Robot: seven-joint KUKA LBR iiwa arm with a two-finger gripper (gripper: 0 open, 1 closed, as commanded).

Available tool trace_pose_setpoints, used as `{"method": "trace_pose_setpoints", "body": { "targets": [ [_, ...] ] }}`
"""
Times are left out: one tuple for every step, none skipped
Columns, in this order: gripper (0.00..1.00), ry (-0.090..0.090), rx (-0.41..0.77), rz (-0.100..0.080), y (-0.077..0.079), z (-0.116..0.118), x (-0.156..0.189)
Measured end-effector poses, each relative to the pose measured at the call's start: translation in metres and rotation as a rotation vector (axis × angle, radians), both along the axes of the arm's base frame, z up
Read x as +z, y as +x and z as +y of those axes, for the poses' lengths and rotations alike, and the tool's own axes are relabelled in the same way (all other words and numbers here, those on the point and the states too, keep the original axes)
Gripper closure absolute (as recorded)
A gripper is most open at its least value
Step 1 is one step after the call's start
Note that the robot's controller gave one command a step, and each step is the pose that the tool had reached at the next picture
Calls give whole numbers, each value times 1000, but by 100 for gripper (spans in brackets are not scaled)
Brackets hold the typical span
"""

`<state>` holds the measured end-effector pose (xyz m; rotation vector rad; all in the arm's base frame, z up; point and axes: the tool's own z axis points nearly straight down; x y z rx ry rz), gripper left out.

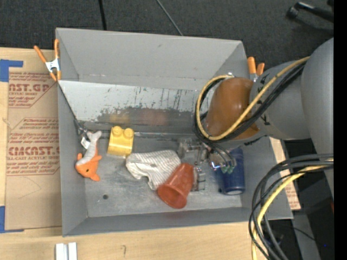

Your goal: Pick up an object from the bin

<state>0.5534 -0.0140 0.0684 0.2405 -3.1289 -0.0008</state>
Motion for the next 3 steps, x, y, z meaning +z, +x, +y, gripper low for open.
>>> {"method": "trace_pose_setpoints", "body": {
  "targets": [
    [100, 1, 71, -3, -33, 52, 2],
    [100, 1, 71, -3, -33, 52, 2],
    [100, 1, 108, -8, -58, 59, 159]
  ]
}}
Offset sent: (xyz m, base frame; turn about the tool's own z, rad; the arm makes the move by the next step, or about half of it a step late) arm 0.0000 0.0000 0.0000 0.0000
